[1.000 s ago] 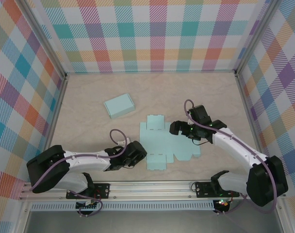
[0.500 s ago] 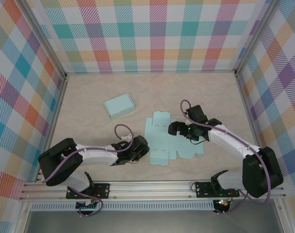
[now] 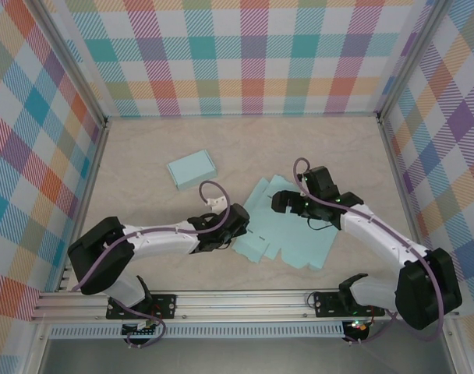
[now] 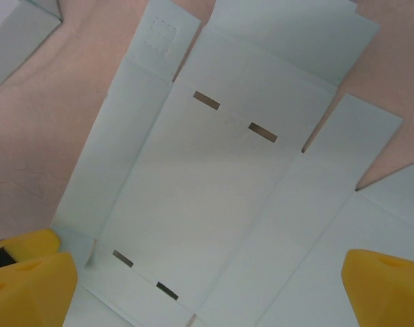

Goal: Fold the paper box

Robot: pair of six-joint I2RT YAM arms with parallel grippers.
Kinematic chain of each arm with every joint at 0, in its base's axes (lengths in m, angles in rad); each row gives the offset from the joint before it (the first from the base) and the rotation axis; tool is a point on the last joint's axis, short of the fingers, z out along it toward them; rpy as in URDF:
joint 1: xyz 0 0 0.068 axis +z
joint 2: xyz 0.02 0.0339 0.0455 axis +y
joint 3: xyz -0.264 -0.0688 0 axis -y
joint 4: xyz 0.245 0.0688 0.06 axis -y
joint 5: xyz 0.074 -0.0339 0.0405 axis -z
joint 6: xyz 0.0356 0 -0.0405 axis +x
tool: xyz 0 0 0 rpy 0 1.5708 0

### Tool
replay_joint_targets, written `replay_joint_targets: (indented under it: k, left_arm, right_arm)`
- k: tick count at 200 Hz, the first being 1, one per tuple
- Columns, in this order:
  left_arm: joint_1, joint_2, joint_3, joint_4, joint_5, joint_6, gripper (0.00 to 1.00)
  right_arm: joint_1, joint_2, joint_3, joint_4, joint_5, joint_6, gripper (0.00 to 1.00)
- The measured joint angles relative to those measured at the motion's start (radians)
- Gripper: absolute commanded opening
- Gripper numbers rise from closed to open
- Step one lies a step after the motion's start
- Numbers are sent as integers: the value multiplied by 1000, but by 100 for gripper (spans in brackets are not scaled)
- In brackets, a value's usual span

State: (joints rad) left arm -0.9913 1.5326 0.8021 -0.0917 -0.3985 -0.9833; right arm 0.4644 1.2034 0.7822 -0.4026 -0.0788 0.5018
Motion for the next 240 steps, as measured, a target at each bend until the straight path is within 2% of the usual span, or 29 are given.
replay_joint_targets:
  k: [40, 87, 137, 176, 206, 240]
  left_arm:
    - [18, -71, 11, 3, -122, 364, 0]
    - [130, -233, -74, 137, -99, 806, 0]
    - [195, -438, -162, 239, 86, 1231, 0]
    - [261, -548, -171, 216, 269, 1458, 0]
    - [322, -539, -150, 157, 372, 1561, 0]
    - [366, -441, -64, 94, 428, 1677, 0]
  right_arm:
    - [-5, -11, 17, 19, 5, -26, 100]
    - [-60, 16, 83, 28, -73, -81, 100]
    - [-85, 60, 108, 43, -129, -164, 99]
    - [-101, 64, 145, 42, -158, -203, 98]
    - [-106, 64, 177, 39, -167, -205, 95]
    - [-111, 63, 200, 17, -186, -213, 90]
